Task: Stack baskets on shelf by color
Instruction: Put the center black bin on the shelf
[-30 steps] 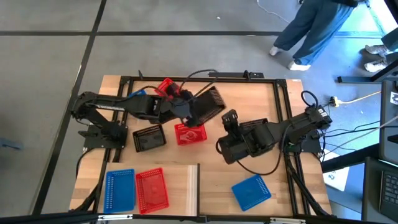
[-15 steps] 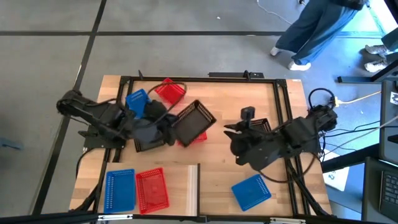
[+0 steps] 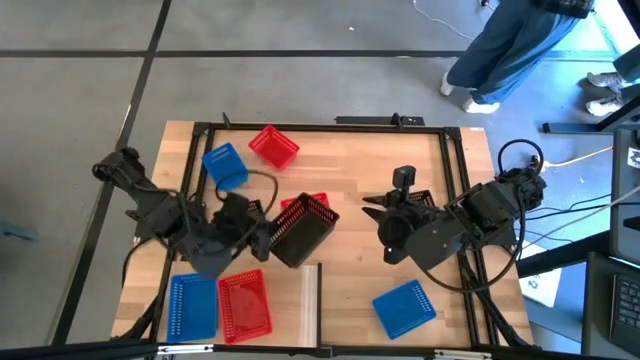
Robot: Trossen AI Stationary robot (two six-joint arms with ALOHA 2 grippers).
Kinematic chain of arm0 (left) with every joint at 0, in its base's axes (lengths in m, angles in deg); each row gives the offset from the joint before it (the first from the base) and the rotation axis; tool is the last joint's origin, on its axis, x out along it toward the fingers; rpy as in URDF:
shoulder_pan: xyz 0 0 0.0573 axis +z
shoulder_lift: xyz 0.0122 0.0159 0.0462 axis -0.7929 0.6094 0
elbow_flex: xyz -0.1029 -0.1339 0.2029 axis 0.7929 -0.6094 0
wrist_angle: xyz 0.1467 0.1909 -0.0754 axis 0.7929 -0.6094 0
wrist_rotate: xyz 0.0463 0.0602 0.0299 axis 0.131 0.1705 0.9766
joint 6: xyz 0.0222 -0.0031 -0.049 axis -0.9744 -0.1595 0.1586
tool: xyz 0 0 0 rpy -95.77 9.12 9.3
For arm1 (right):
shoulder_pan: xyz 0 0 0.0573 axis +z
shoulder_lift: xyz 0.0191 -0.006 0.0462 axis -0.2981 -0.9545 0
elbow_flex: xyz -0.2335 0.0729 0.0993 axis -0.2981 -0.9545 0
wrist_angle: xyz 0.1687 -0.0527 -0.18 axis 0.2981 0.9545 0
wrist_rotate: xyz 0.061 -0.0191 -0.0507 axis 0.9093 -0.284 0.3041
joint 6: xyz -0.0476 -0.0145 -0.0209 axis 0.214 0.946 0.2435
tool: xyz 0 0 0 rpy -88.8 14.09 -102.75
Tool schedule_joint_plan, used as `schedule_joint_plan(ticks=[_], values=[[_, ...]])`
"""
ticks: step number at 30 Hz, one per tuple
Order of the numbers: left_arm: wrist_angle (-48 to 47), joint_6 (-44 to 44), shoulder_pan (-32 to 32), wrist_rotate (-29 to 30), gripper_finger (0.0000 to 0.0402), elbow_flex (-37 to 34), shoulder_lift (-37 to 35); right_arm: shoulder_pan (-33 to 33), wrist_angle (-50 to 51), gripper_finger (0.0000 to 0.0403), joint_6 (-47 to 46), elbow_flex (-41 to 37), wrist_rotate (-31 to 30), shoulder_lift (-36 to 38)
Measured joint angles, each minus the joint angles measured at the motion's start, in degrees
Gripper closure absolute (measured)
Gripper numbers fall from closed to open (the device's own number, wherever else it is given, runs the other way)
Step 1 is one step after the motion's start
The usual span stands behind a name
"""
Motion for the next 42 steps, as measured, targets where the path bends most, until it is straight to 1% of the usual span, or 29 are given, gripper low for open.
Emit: schedule_joint_plan(ticks=[5,10,13,14,16,19,22,25,29,31,34,40,42], values=[[0.40,11.26,-3.35,3.42,0.0401,0.00,3.69,0.00,0.00,0.0311,0.10,-0.02,-0.16,0.00],[0.78,20.61,-4.57,3.65,0.0401,0.00,7.60,-0.02,0.00,0.0311,0.20,-0.03,-1.90,-0.02],[1.23,23.20,-5.30,3.55,0.0401,0.00,9.17,-0.03,-0.12,0.0311,-0.46,-0.04,-1.97,-0.02],[1.26,23.89,-5.52,3.28,0.0401,0.00,9.54,-0.11,-0.15,0.0311,-0.83,-0.04,-1.02,-0.02],[1.28,24.69,-6.10,3.13,0.0401,0.00,10.10,-0.26,-0.09,0.0311,-0.31,-0.04,3.11,-0.02],[1.26,25.35,-6.61,3.24,0.0401,0.00,10.24,-0.55,0.17,0.0311,4.02,-0.04,13.37,-0.02],[1.23,22.88,-6.72,3.24,0.0401,0.00,10.24,-0.79,-0.37,0.0311,9.14,-0.07,23.51,-0.02],[1.21,20.69,-6.35,3.37,0.0401,0.00,10.23,-1.26,-2.01,0.0311,12.52,-0.07,29.54,-0.02],[1.23,17.70,-5.56,3.09,0.0401,0.00,10.24,-2.60,-5.70,0.0311,14.92,-0.07,33.34,-0.24],[1.27,16.64,-5.10,2.64,0.0401,0.00,10.22,-3.58,-7.45,0.0311,16.36,-0.08,36.22,-0.90],[1.70,15.55,-4.37,1.93,0.0401,0.00,10.23,-4.95,-7.79,0.0311,18.81,-0.07,39.81,-2.77],[2.54,14.87,-3.90,1.78,0.0401,0.00,10.22,-6.27,-7.97,0.0311,25.25,-0.11,39.57,-6.64],[2.55,14.87,-3.92,1.73,0.0401,0.00,10.22,-6.40,-8.34,0.0311,26.03,-0.11,39.57,-7.37]])
